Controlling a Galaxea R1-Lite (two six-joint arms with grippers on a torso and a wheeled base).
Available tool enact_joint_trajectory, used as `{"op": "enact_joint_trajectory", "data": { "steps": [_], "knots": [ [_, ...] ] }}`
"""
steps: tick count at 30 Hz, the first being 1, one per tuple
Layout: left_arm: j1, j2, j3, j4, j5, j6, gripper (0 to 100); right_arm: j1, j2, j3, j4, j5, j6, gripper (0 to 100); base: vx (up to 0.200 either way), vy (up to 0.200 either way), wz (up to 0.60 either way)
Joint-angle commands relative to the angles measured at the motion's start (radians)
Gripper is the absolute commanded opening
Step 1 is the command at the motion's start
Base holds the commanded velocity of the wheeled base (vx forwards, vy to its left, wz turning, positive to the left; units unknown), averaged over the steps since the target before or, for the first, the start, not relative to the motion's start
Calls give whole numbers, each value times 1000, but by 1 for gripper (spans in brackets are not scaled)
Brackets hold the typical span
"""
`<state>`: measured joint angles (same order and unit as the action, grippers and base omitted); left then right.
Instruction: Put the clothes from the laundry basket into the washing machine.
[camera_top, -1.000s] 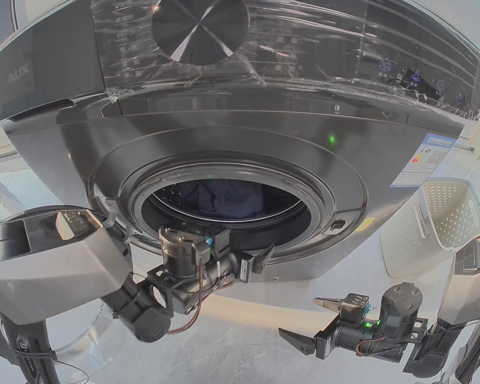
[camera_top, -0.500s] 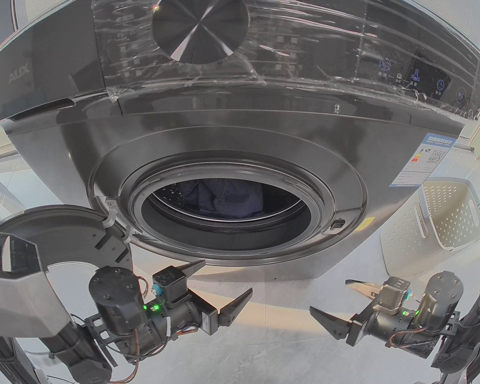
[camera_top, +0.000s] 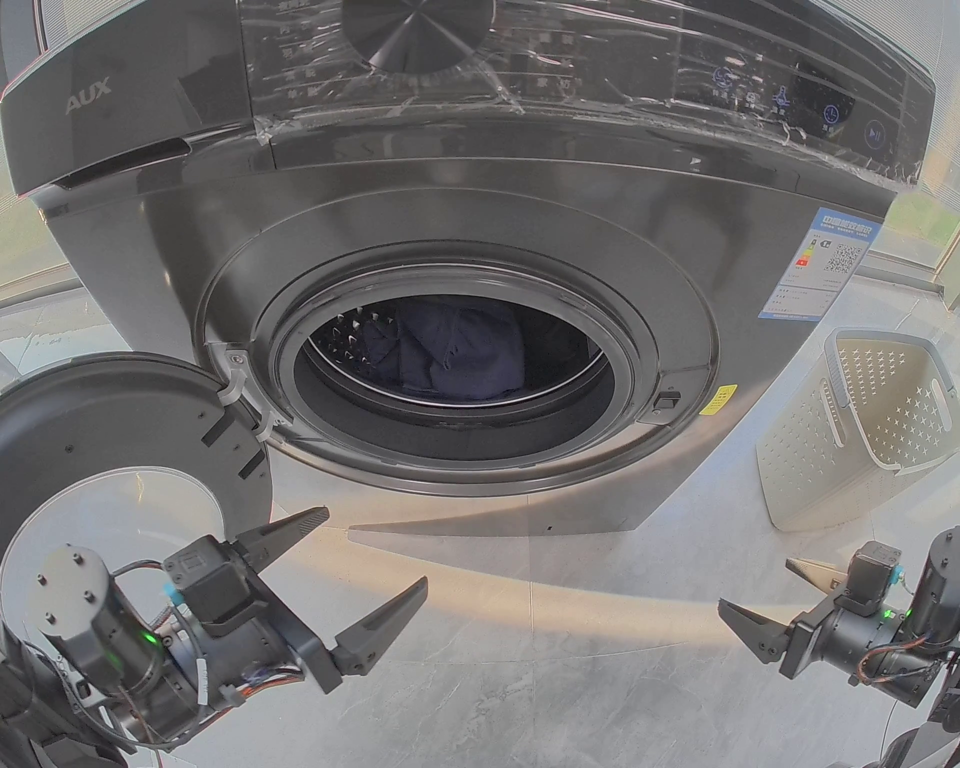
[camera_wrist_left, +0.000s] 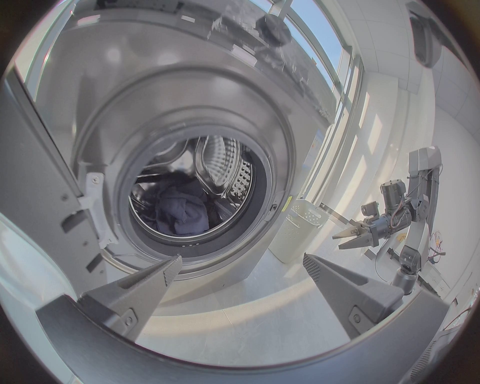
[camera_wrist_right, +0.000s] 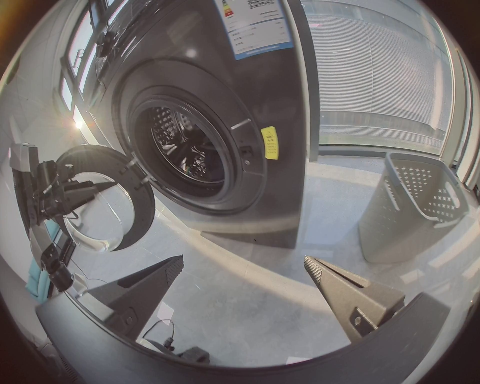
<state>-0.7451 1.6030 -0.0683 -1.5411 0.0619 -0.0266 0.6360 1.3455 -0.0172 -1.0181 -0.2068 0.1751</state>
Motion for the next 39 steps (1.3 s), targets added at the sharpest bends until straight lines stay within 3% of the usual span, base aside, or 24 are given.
{"op": "enact_joint_trajectory", "data": {
  "steps": [1, 5, 10, 12, 15, 19, 25, 29, 33, 36, 39],
  "knots": [
    [15, -230, 68, 42, -8, 8, 100, -58, -296, 16, 190, -57, 7, 100, 0, 0, 0],
    [21, -318, 68, 124, -1, 24, 100, -119, -417, 17, 289, -59, 14, 100, -50, 0, 0],
    [79, -449, 68, 259, 6, 16, 100, -219, -614, 16, 498, -52, -9, 100, -200, 0, 0],
    [141, -561, 67, 361, -5, 16, 100, -311, -761, 16, 593, -48, -60, 100, 0, 0, 0],
    [201, -661, 48, 478, -19, 17, 100, -394, -850, 16, 684, -39, -95, 100, 0, 0, 0],
    [257, -778, 42, 642, -27, 19, 100, -437, -954, 16, 760, -19, -112, 100, -150, 0, 0],
    [270, -954, 56, 845, -27, 7, 100, -470, -1030, 16, 776, -9, -124, 100, -100, 0, 0],
    [319, -1061, 68, 975, -28, -21, 100, -496, -1109, 14, 820, 15, -129, 100, -150, 0, 0],
    [392, -1210, 67, 1084, -62, -42, 100, -539, -1200, 14, 888, 29, -149, 100, -100, 0, 0],
    [443, -1298, 67, 1197, -99, -44, 100, -564, -1275, 11, 977, 56, -155, 100, -67, 0, 0],
    [489, -1390, 67, 1311, -102, -44, 100, -641, -1319, -1, 1000, 109, -155, 100, 0, 0, 0]
  ]
}}
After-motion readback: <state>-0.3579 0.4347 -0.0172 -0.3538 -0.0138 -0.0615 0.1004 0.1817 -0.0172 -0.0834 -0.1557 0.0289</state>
